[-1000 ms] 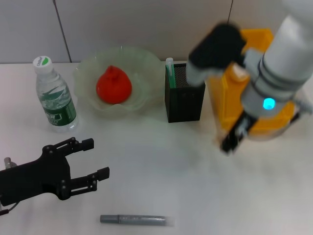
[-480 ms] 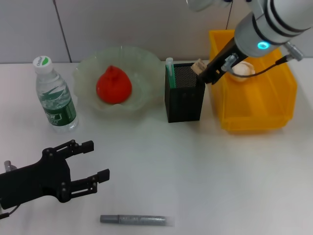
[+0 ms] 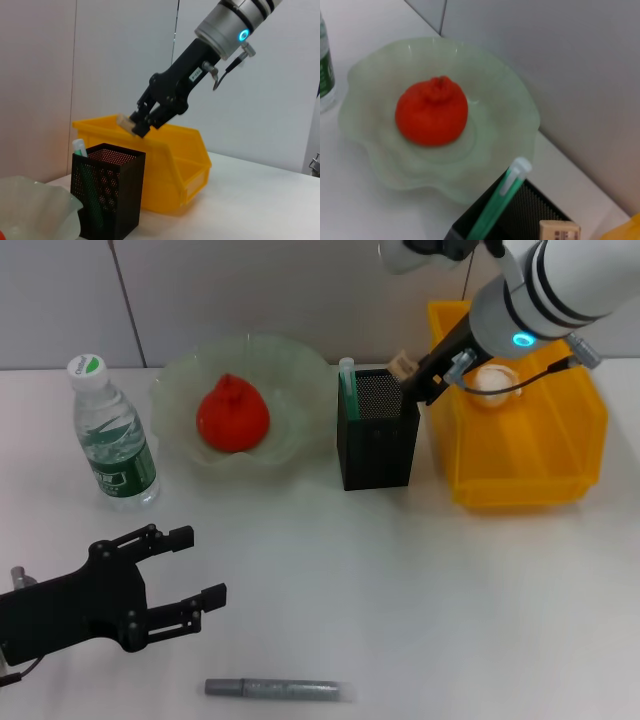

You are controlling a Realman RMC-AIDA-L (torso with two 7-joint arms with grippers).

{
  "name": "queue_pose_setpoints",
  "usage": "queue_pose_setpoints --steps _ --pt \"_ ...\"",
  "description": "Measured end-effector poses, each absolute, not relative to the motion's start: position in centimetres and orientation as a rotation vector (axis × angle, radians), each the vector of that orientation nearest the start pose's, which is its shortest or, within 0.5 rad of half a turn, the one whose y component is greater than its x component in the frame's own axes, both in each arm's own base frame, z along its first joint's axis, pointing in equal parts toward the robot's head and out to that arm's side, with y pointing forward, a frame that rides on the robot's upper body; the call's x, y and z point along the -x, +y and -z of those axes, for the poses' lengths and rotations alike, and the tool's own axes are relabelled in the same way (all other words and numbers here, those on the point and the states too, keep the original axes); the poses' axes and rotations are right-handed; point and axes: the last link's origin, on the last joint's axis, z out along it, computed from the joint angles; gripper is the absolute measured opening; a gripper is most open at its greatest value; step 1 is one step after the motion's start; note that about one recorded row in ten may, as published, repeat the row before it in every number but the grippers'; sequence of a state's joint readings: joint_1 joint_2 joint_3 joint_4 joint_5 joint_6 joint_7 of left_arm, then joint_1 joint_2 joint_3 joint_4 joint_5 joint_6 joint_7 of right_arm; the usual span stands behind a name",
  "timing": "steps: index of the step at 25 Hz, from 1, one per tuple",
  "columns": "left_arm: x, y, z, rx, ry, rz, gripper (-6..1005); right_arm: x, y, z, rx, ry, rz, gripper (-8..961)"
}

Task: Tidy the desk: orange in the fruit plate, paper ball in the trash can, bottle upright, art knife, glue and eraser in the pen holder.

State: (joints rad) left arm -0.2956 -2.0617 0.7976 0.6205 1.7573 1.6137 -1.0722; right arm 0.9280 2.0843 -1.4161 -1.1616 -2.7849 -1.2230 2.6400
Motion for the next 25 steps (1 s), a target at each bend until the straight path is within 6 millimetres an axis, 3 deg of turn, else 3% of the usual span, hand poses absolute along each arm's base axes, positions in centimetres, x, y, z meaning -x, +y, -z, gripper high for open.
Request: queue_pose_setpoints --steps 7,10,12,25 --pt "30.5 26.8 -0.4 2.602 -0.451 0.815 692 -9.2 44.2 1.2 2.405 0.507 0.376 318" --pt "30.6 26.7 -0.4 2.601 -0.459 0.817 690 -8.7 43.9 0.9 2.409 0.497 0.368 474" --pt "30.6 26.7 -0.4 2.601 -0.459 0.817 689 -8.1 43.4 0.4 2.423 0.487 0.375 474" --pt "31.7 26.2 -1.5 2.606 -0.467 0.777 681 -4.6 36.6 -1.3 2.688 0.441 0.678 473"
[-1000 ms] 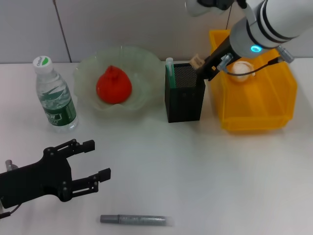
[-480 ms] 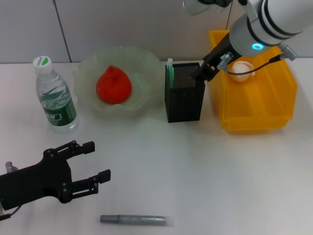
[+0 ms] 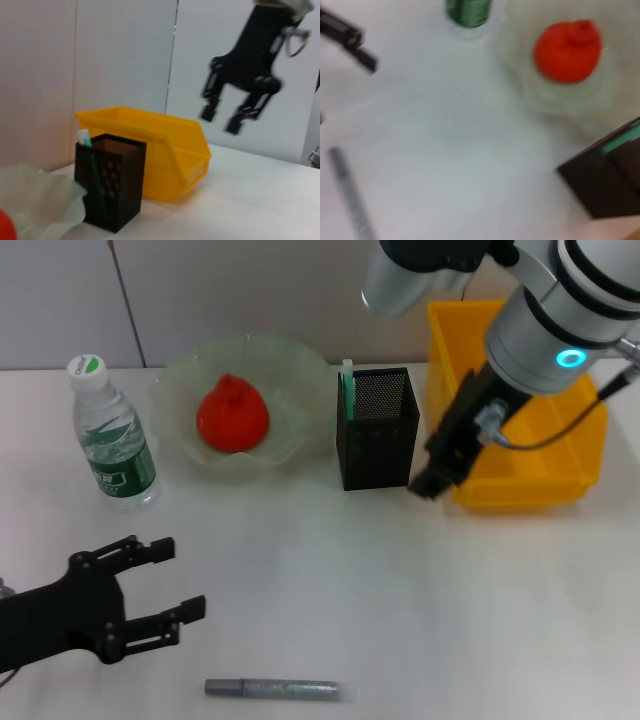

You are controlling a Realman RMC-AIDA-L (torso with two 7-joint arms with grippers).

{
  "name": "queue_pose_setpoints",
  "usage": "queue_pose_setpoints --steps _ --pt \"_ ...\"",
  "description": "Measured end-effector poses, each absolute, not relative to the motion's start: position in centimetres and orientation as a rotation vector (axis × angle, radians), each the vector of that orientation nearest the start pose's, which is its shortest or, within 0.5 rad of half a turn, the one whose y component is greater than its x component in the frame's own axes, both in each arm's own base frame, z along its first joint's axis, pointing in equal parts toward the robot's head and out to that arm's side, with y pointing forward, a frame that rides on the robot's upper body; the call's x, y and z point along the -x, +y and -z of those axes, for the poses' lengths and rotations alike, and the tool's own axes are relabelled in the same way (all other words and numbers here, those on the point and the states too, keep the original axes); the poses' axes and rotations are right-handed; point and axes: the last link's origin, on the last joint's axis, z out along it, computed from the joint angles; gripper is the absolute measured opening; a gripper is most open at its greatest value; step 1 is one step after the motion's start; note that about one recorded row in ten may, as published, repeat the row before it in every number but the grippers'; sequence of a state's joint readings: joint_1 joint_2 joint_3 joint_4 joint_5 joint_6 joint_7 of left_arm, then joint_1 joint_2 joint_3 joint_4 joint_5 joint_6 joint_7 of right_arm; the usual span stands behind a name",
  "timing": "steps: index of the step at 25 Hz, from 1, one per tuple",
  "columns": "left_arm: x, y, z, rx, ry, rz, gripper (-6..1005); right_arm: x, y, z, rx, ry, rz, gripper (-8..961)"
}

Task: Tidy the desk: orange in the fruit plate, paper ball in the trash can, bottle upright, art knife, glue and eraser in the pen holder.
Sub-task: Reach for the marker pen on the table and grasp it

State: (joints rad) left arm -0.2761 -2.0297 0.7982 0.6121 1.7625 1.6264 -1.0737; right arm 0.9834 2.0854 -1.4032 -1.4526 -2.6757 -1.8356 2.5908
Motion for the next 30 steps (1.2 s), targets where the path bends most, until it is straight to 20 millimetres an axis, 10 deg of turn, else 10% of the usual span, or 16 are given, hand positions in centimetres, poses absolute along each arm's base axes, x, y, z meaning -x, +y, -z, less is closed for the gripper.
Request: queue_pose_setpoints --steps 30 --pt "29.5 26.0 -2.2 2.97 -0.147 0.231 658 -9.6 34.1 -1.9 2.789 0.788 0.773 471"
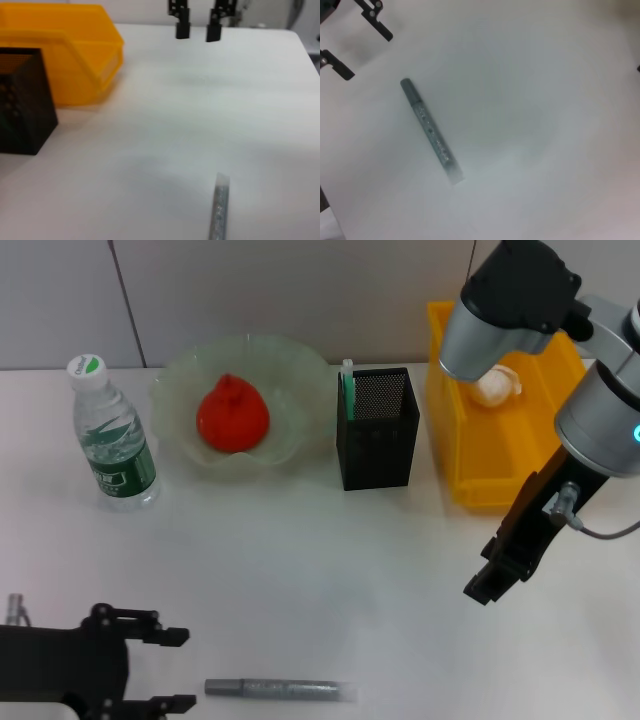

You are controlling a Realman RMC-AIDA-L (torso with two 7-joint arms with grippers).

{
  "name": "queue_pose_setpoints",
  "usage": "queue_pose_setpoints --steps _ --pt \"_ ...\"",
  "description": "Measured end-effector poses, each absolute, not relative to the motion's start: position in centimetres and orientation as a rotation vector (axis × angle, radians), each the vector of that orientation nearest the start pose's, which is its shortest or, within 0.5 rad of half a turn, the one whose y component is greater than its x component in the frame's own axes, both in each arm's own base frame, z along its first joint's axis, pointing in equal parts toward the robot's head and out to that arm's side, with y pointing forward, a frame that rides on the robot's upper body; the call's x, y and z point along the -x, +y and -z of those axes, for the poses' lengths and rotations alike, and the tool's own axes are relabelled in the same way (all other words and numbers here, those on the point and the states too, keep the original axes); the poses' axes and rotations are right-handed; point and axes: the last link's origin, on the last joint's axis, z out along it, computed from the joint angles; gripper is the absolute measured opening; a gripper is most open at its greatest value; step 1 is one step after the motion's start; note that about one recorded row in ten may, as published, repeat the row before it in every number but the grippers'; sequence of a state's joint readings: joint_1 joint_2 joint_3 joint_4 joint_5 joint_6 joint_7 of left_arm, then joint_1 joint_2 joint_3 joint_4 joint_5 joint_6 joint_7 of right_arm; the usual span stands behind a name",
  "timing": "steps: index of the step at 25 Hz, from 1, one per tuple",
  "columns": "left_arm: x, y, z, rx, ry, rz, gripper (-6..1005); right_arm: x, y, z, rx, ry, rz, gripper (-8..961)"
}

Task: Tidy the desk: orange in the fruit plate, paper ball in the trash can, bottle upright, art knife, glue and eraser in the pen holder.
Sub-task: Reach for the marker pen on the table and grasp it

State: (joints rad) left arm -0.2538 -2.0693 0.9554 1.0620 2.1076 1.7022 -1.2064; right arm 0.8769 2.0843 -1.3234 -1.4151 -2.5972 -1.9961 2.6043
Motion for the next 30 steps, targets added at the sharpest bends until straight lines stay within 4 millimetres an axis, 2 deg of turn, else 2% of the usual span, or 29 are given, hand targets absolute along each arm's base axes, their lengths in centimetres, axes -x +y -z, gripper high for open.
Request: queue_pose_setpoints --steps 4,5,6,11,16,25,30 --pt "29.4 26.4 -1.5 2.972 -0.102 0.198 642 -9.9 33.8 -1.8 2.807 0.808 0.758 471" --pt "29.3 26.8 -0.1 2.975 -0.05 0.132 638 -9.9 33.7 -1.8 2.808 0.81 0.757 470" --pt "29.3 27.0 0.4 2.973 -0.029 0.098 634 -10.0 33.7 -1.8 2.808 0.811 0.758 470" --pt "28.5 27.6 2.1 2.975 0.037 -0.002 614 -10.2 33.6 -1.7 2.81 0.822 0.765 470" --pt "27.2 28.0 2.3 2.976 0.091 -0.093 594 -10.8 33.5 -1.8 2.811 0.842 0.771 470" --pt "25.4 27.3 1.9 2.964 0.162 -0.183 559 -11.9 33.4 -2.1 2.811 0.88 0.746 469" --pt "24.4 27.5 2.7 2.994 0.138 -0.348 539 -12.0 33.4 -2.2 2.807 0.88 0.754 469"
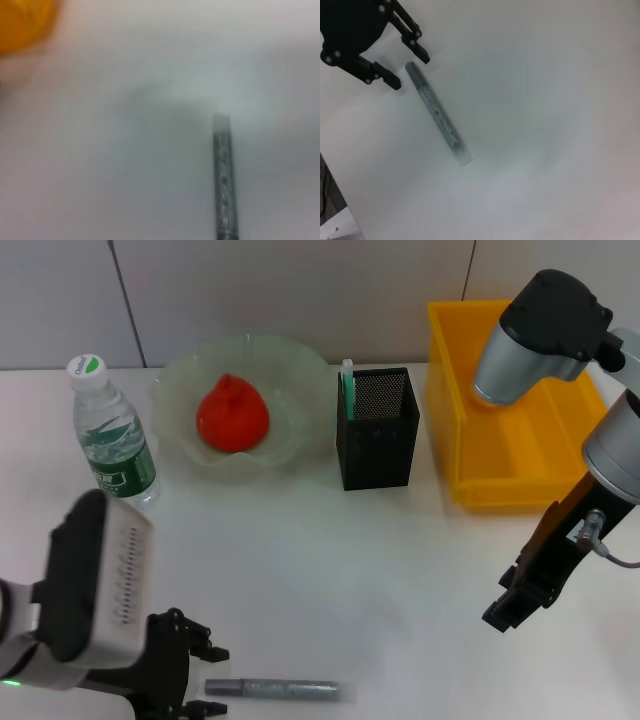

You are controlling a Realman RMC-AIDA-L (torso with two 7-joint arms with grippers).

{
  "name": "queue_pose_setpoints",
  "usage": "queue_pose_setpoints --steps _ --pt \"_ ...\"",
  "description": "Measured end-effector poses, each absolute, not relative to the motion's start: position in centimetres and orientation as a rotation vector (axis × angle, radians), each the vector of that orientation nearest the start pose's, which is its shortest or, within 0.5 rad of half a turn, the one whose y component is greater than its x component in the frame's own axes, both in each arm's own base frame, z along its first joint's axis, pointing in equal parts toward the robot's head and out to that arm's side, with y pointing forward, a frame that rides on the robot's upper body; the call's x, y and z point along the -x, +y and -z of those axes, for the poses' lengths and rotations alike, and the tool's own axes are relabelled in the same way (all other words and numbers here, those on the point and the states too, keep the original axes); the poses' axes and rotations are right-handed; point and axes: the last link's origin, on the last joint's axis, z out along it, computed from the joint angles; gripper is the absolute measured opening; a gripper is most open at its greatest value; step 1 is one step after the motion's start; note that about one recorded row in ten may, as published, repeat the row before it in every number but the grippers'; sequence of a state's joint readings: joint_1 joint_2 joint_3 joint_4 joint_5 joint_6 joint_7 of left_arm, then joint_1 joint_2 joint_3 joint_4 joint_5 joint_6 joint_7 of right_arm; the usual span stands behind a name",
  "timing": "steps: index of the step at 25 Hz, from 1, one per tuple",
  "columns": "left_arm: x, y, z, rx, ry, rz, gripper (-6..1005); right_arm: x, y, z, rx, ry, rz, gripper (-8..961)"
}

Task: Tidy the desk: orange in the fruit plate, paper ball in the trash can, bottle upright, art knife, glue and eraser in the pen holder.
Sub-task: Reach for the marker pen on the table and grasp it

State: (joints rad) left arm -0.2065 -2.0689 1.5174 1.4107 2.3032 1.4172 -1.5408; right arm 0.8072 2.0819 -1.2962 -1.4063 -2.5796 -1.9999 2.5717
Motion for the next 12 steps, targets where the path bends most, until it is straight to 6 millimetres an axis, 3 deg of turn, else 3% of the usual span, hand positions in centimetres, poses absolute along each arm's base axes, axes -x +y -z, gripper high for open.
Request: queue_pose_setpoints --steps 12 --pt "22.0 27.7 3.8 2.933 0.204 -0.623 506 -12.2 33.4 -2.2 2.808 0.88 0.76 468"
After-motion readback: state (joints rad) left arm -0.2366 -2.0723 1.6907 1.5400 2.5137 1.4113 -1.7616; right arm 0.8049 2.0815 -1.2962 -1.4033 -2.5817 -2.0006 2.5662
